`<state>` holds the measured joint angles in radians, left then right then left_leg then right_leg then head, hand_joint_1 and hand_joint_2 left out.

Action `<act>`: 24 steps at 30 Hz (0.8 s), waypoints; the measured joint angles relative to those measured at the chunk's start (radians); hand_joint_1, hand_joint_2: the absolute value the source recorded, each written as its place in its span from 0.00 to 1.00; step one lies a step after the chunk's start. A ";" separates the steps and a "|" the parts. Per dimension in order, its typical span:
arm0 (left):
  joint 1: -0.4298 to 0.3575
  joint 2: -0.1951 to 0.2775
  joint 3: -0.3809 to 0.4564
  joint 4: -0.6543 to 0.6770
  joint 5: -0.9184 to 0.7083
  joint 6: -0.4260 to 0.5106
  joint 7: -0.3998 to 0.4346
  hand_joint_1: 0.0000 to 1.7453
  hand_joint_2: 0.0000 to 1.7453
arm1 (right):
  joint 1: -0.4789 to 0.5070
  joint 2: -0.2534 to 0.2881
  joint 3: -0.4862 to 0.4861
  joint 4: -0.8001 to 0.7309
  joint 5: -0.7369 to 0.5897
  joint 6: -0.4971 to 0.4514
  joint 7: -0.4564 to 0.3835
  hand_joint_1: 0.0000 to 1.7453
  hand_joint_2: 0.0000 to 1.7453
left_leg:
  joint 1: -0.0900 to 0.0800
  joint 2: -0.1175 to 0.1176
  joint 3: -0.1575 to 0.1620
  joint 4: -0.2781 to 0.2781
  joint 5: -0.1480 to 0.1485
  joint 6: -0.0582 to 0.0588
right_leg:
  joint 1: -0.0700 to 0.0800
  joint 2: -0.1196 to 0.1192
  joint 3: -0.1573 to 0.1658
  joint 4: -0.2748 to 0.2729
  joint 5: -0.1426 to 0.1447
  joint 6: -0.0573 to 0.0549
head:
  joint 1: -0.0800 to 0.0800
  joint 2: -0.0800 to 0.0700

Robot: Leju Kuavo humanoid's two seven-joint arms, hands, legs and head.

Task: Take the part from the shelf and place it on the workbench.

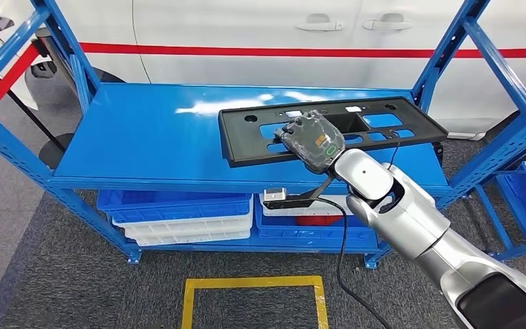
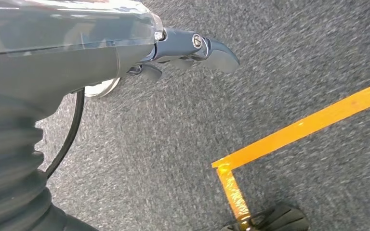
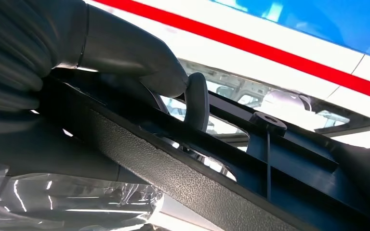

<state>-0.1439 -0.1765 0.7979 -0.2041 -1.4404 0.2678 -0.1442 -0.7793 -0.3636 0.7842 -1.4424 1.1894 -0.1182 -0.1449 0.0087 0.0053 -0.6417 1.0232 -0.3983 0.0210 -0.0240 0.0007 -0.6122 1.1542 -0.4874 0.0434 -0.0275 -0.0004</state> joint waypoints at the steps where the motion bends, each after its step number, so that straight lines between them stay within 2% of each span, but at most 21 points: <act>1: 0.000 0.000 0.000 0.000 0.000 -0.001 0.000 0.00 1.00 | 0.000 0.000 0.000 -0.002 0.000 -0.001 0.001 1.00 1.00 | -0.001 0.000 -0.010 0.006 0.006 -0.006 | 0.001 0.001 0.041 -0.060 -0.002 -0.004 | 0.000 0.000; 2: 0.000 0.000 0.000 0.000 0.000 -0.001 0.000 0.00 1.00 | 0.000 0.000 -0.001 -0.003 0.000 -0.002 0.002 1.00 1.00 | -0.002 0.000 -0.016 0.009 0.012 -0.011 | 0.004 0.002 0.067 -0.104 -0.010 -0.010 | 0.000 0.000; 3: 0.000 0.000 0.000 0.000 0.000 -0.001 -0.001 0.00 1.00 | -0.001 0.000 -0.001 -0.004 0.000 -0.003 0.003 1.00 1.00 | -0.002 -0.001 -0.020 0.009 0.020 -0.017 | 0.007 0.004 0.075 -0.123 -0.017 -0.017 | 0.000 0.000; 5: 0.003 -0.001 -0.001 0.000 0.000 -0.002 -0.001 0.00 1.00 | -0.001 0.000 -0.001 -0.005 -0.001 -0.004 0.005 1.00 1.00 | -0.001 -0.002 -0.025 0.007 0.032 -0.029 | 0.008 0.002 0.064 -0.129 -0.002 -0.033 | 0.000 0.000; 6: 0.005 -0.001 -0.001 0.000 0.000 -0.003 0.000 0.00 1.00 | -0.001 0.001 -0.001 -0.005 -0.001 -0.004 0.006 1.00 1.00 | 0.001 -0.003 -0.032 0.015 0.019 -0.034 | 0.007 -0.001 0.056 -0.131 0.009 -0.042 | 0.000 0.000; 7: 0.007 -0.001 -0.001 0.000 0.000 -0.004 0.001 0.00 1.00 | 0.000 0.001 -0.001 -0.005 -0.002 -0.005 0.008 1.00 1.00 | 0.002 -0.005 -0.043 0.041 -0.014 -0.038 | 0.005 -0.004 0.046 -0.134 0.021 -0.050 | 0.000 0.000; 8: 0.008 -0.001 -0.001 0.000 0.000 -0.004 0.003 0.00 1.00 | 0.002 0.002 -0.001 -0.005 -0.002 -0.007 0.009 1.00 1.00 | 0.004 -0.005 -0.058 0.086 -0.063 -0.041 | 0.003 -0.006 0.033 -0.136 0.034 -0.056 | 0.000 0.000; 9: 0.009 -0.001 -0.001 0.000 0.000 -0.004 0.005 0.00 1.00 | 0.004 0.003 -0.002 -0.005 -0.003 -0.010 0.010 1.00 1.00 | 0.004 -0.005 -0.074 0.148 -0.119 -0.044 | 0.004 -0.007 0.019 -0.136 0.046 -0.059 | 0.000 0.000; 10: 0.010 -0.001 -0.001 0.000 0.001 -0.005 0.007 0.00 1.00 | 0.008 0.003 -0.002 -0.005 -0.003 -0.013 0.010 1.00 1.00 | 0.004 -0.005 -0.086 0.215 -0.162 -0.047 | 0.004 -0.007 0.003 -0.136 0.058 -0.061 | 0.000 0.000; 11: 0.011 -0.001 -0.001 0.000 0.001 -0.005 0.008 0.00 1.00 | 0.013 0.003 -0.002 -0.005 -0.003 -0.016 0.010 1.00 1.00 | 0.004 -0.005 -0.090 0.269 -0.180 -0.048 | 0.005 -0.007 -0.013 -0.135 0.070 -0.061 | 0.000 0.000; 12: 0.012 -0.001 -0.001 0.000 0.002 -0.006 0.009 0.00 1.00 | 0.019 0.003 -0.002 -0.005 -0.003 -0.018 0.010 1.00 1.00 | 0.004 -0.005 -0.082 0.299 -0.175 -0.048 | 0.006 -0.007 -0.030 -0.134 0.082 -0.060 | 0.000 0.000; 13: 0.012 -0.001 -0.001 0.000 0.002 -0.007 0.009 0.00 1.00 | 0.024 0.003 -0.002 -0.005 -0.003 -0.020 0.010 1.00 1.00 | 0.004 -0.005 -0.058 0.294 -0.150 -0.047 | 0.006 -0.007 -0.046 -0.132 0.093 -0.058 | 0.000 0.000; 14: 0.012 -0.001 -0.001 0.000 0.003 -0.007 0.009 0.00 1.00 | 0.029 0.004 -0.002 -0.005 -0.003 -0.021 0.010 1.00 1.00 | 0.004 -0.006 -0.019 0.257 -0.121 -0.044 | 0.006 -0.007 -0.060 -0.131 0.105 -0.056 | 0.000 0.000; 15: 0.012 -0.001 -0.001 0.000 0.004 -0.007 0.010 0.00 1.00 | 0.031 0.004 -0.002 -0.005 -0.003 -0.021 0.011 1.00 1.00 | 0.003 -0.006 0.036 0.192 -0.107 -0.039 | 0.007 -0.007 -0.073 -0.130 0.116 -0.052 | 0.000 0.000; 16: 0.011 0.000 -0.001 0.000 0.004 -0.007 0.010 0.00 1.00 | 0.032 0.004 -0.003 -0.005 -0.003 -0.022 0.011 1.00 1.00 | 0.001 -0.006 0.094 0.111 -0.110 -0.034 | 0.008 -0.006 -0.082 -0.128 0.126 -0.048 | 0.000 0.000; 17: 0.011 0.000 -0.001 0.000 0.005 -0.007 0.010 0.00 1.00 | 0.033 0.005 -0.004 -0.005 -0.003 -0.022 0.011 1.00 1.00 | -0.001 -0.006 0.139 0.045 -0.123 -0.030 | 0.009 -0.006 -0.088 -0.127 0.133 -0.045 | 0.000 0.000; 18: 0.010 0.001 -0.001 -0.001 0.005 -0.007 0.010 0.00 1.00 | 0.033 0.005 -0.005 -0.006 -0.003 -0.022 0.011 1.00 1.00 | -0.003 -0.007 0.168 0.000 -0.138 -0.028 | 0.010 -0.006 -0.090 -0.126 0.138 -0.042 | 0.000 0.000; 19: 0.010 0.001 -0.001 -0.001 0.005 -0.006 0.010 0.00 1.00 | 0.033 0.005 -0.005 -0.006 -0.003 -0.022 0.011 1.00 1.00 | -0.004 -0.007 0.180 -0.022 -0.145 -0.027 | 0.011 -0.006 -0.091 -0.126 0.140 -0.041 | 0.000 0.000; 24: 0.010 0.001 -0.001 -0.001 0.005 -0.006 0.009 0.00 1.00 | 0.033 0.006 -0.006 -0.006 -0.003 -0.023 0.011 1.00 1.00 | -0.005 -0.007 0.178 -0.024 -0.145 -0.026 | 0.010 -0.007 -0.090 -0.129 0.145 -0.038 | 0.000 0.000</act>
<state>-0.1337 -0.1760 0.7973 -0.2049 -1.4352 0.2613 -0.1352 -0.7463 -0.3579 0.7784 -1.4481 1.1864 -0.1411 -0.1343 0.0036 -0.0020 -0.4634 0.9993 -0.5435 -0.0049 -0.0141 -0.0064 -0.7024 1.0255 -0.3425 0.0054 -0.0277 -0.0004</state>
